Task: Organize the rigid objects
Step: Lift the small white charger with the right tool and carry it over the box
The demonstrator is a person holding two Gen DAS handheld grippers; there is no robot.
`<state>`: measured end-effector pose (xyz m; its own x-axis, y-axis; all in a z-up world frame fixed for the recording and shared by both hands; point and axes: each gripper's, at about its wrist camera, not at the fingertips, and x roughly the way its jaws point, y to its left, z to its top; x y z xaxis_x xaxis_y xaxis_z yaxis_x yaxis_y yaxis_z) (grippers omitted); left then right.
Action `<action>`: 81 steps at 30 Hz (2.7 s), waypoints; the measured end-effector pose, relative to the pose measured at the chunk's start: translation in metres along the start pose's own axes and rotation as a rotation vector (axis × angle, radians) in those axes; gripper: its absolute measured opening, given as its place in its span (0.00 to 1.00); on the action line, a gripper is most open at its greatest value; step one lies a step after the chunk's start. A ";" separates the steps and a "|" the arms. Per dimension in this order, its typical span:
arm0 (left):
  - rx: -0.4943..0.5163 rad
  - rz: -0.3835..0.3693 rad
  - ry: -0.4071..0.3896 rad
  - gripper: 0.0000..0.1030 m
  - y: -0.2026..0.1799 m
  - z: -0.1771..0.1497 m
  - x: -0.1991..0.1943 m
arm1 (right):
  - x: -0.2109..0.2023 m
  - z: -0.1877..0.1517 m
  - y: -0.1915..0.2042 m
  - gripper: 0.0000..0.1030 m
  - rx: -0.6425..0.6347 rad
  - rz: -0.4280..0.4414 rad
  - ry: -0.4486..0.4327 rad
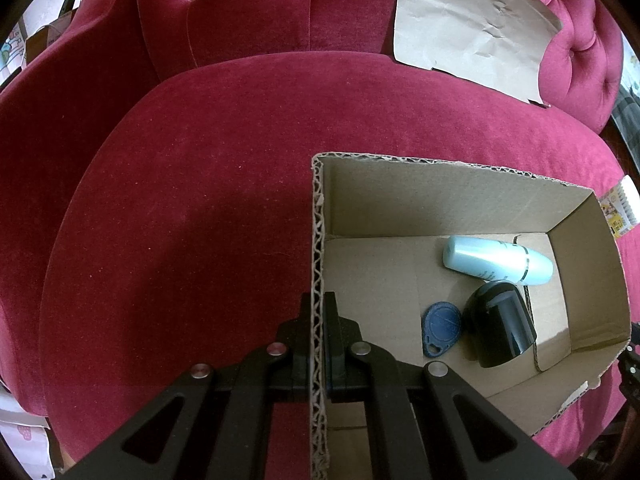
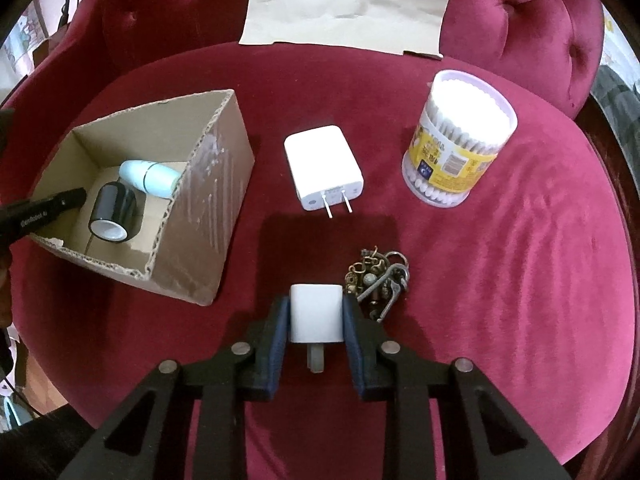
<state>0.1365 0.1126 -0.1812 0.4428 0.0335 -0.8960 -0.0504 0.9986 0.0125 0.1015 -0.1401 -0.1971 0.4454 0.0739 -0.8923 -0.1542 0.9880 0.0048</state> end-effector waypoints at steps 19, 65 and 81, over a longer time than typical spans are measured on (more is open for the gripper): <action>0.000 0.000 0.001 0.03 0.001 0.001 0.000 | -0.032 0.011 -0.003 0.28 0.020 -0.017 -0.041; 0.010 0.004 -0.003 0.03 0.003 -0.001 -0.001 | -0.078 0.071 0.066 0.28 -0.023 0.043 -0.211; 0.011 0.004 -0.002 0.03 0.000 0.000 -0.001 | -0.067 0.082 0.111 0.28 -0.065 0.114 -0.200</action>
<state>0.1361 0.1131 -0.1806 0.4448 0.0374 -0.8948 -0.0426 0.9989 0.0206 0.1265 -0.0240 -0.0999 0.5867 0.2162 -0.7804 -0.2674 0.9614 0.0653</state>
